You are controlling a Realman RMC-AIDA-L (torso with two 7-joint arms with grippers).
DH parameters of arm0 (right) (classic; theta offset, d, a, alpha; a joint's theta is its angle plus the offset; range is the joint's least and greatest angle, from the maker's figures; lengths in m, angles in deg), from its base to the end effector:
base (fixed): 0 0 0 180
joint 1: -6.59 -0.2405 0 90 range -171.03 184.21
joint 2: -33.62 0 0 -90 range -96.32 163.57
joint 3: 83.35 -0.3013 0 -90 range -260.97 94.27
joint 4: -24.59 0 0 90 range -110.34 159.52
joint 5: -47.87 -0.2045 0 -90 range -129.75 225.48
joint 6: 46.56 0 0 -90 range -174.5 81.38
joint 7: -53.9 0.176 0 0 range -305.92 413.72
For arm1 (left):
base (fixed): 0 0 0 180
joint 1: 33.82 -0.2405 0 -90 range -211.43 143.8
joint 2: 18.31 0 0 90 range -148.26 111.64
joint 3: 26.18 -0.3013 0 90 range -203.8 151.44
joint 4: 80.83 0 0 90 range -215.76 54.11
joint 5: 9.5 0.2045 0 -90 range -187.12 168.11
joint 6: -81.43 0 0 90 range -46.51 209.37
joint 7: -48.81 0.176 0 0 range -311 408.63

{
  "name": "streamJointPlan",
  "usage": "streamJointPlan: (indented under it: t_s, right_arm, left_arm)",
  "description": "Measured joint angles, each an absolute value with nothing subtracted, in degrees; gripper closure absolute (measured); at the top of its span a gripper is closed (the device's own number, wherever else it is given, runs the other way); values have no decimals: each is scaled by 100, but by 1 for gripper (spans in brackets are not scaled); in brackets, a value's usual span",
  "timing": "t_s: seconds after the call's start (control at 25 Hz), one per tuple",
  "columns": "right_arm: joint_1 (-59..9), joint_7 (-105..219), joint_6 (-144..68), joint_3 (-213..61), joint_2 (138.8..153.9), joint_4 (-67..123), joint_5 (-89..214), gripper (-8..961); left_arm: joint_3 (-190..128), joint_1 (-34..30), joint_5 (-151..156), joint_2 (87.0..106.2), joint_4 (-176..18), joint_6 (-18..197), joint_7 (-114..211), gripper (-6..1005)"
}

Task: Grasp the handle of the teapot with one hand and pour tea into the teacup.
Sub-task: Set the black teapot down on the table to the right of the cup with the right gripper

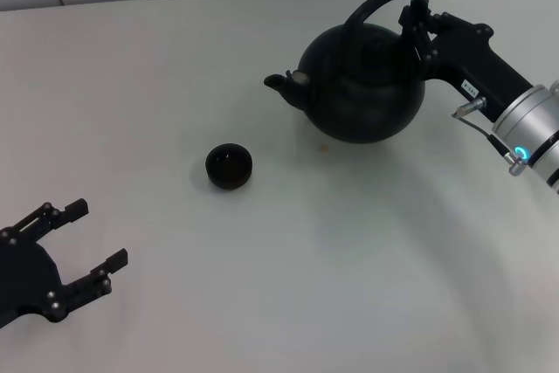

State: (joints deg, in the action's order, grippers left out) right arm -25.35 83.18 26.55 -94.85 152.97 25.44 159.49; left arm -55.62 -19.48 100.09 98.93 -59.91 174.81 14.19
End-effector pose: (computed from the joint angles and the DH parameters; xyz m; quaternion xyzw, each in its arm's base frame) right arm 0.3145 0.3906 -0.0555 -0.7684 0.2311 0.3674 0.4703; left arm -0.3658 0.2496 -0.0513 -0.9164 -0.0981 -0.2702 0.2785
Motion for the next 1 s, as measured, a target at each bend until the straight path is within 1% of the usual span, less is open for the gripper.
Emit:
streamJointPlan:
  t_s: [0.4, 1.0]
  right_arm:
    - [-2503, 8262, 2359, -9432, 15291, 2537, 15962, 858]
    - [-2540, 8174, 2194, -9406, 15288, 2565, 16005, 841]
  left_arm:
    - [-5562, -1949, 10009, 9893, -5991, 17487, 1419, 201]
    - [-5562, -1957, 10010, 9946, -5991, 17504, 1451, 201]
